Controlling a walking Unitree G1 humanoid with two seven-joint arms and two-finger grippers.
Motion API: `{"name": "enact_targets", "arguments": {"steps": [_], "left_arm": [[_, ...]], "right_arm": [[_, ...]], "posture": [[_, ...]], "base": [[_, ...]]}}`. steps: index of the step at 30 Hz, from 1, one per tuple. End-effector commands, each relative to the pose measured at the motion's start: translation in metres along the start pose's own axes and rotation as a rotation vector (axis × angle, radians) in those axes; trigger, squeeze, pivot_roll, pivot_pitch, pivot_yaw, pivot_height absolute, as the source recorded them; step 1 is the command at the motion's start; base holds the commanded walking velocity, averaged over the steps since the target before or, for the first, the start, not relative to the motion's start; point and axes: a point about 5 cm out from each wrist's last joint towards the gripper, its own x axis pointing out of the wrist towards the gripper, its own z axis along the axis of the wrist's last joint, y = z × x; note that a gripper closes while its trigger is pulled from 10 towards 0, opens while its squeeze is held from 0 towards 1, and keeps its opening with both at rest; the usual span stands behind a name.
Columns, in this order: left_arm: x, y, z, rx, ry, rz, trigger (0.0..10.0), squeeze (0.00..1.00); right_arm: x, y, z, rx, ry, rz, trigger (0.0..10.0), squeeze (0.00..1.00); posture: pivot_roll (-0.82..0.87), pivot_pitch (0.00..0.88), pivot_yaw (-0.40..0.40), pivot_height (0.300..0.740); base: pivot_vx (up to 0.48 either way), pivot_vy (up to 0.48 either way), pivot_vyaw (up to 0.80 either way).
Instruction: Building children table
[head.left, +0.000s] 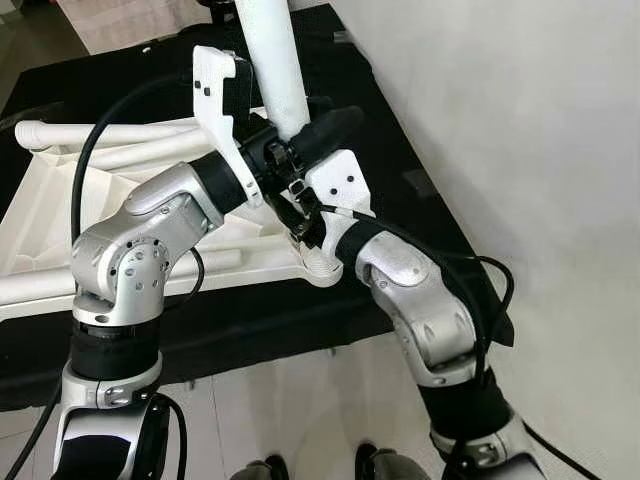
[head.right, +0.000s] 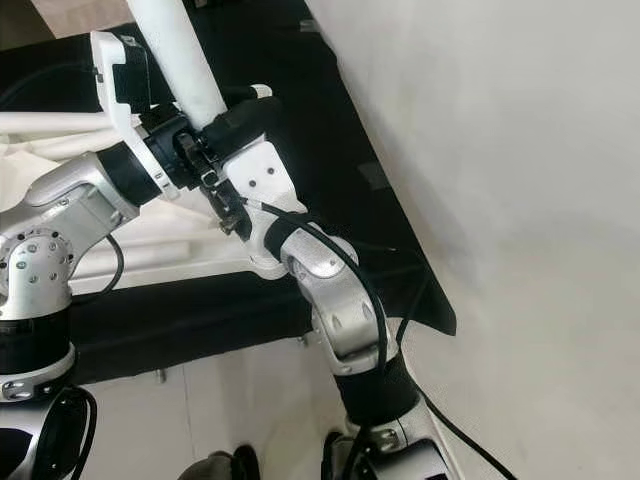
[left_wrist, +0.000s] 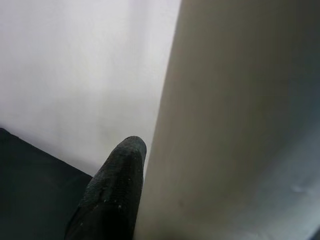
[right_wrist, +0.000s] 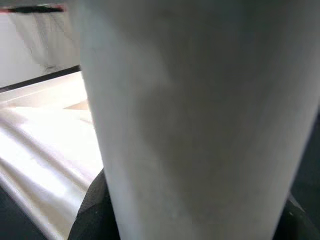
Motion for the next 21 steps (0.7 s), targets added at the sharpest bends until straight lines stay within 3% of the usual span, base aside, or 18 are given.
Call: {"name": "enact_targets", "arguments": {"steps": [1, 2, 9, 14, 15, 21], "left_arm": [[0.007, -0.021, -0.010, -0.066, 0.032, -0.161, 0.0, 0.00], [0.008, -0.021, -0.010, -0.067, 0.033, -0.166, 0.0, 0.00], [0.009, -0.026, -0.012, -0.066, 0.037, -0.187, 0.0, 0.00], [0.009, -0.028, -0.012, -0.067, 0.038, -0.199, 0.0, 0.00], [0.010, -0.028, -0.012, -0.069, 0.038, -0.203, 0.0, 0.00], [0.011, -0.031, -0.014, -0.070, 0.042, -0.218, 0.0, 0.00]], "right_arm": [[-0.001, -0.016, -0.024, 0.103, 0.100, -0.034, 10.0, 0.00], [-0.001, -0.025, -0.021, 0.104, 0.095, 0.034, 10.0, 1.00], [-0.003, -0.048, -0.011, 0.075, 0.096, 0.246, 10.0, 1.00], [-0.005, -0.061, -0.003, 0.001, 0.112, 0.415, 10.0, 1.00], [-0.004, -0.065, -0.001, 0.022, 0.103, 0.451, 10.0, 0.00], [0.001, -0.072, 0.004, 0.112, 0.053, 0.599, 10.0, 0.00]], "posture": [[-0.07, 0.284, 0.047, 0.740], [-0.07, 0.278, 0.047, 0.740], [-0.07, 0.275, 0.044, 0.740], [-0.07, 0.273, 0.045, 0.740], [-0.07, 0.276, 0.048, 0.740], [-0.06, 0.280, 0.052, 0.740]], "base": [[0.000, 0.000, 0.00], [0.000, 0.000, 0.00], [0.000, 0.000, 0.00], [0.000, 0.000, 0.00], [0.000, 0.000, 0.00], [0.000, 0.000, 0.00]]}}
